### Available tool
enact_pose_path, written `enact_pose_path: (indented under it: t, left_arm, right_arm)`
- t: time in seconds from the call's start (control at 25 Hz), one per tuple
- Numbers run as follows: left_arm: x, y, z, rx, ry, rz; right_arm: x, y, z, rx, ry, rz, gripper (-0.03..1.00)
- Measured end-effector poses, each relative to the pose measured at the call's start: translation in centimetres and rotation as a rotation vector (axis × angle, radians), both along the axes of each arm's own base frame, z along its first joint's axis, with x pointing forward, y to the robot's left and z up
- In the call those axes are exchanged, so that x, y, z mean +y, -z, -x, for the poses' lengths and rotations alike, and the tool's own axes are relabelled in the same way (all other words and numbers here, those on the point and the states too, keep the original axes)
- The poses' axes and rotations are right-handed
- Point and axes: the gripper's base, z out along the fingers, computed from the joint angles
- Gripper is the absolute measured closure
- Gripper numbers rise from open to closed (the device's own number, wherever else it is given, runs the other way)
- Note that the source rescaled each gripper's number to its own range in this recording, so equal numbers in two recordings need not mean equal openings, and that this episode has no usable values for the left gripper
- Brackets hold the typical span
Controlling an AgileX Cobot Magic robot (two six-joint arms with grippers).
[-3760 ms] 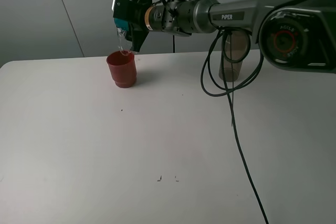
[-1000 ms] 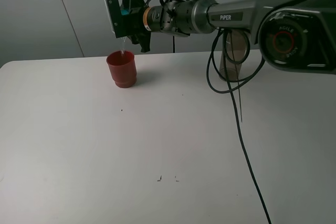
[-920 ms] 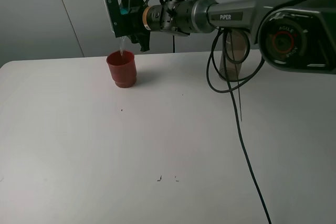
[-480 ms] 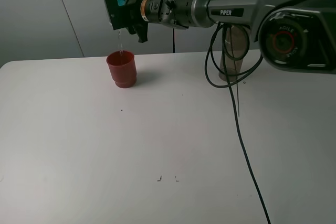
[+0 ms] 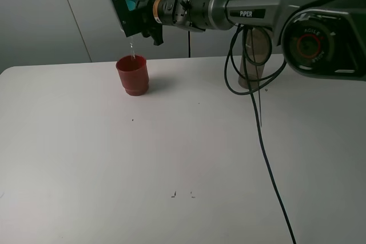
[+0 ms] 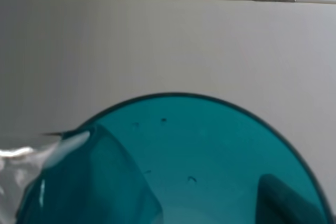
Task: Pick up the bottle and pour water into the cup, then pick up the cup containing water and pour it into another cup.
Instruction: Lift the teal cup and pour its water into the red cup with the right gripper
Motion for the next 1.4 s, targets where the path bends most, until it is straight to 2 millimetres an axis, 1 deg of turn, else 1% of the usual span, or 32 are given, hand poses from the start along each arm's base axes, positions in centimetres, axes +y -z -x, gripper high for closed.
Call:
enact_pose_path:
  t: [0.64,1.12,1.4]
  left_arm:
    - [0.0,0.0,0.0,0.0,0.0,0.0]
    - [0.0,0.0,0.0,0.0,0.0,0.0]
    - [0.0,0.0,0.0,0.0,0.0,0.0]
  right_arm:
    - [0.03,-0.02,0.02,-0.111,-0.049,0.126,0.91]
    - [0.23,-0.16,0.14,-0.19,-0.1,0.187,0.91]
    - [0.25,-0.18,0.16,-0.205,-0.108,0.2,0.91]
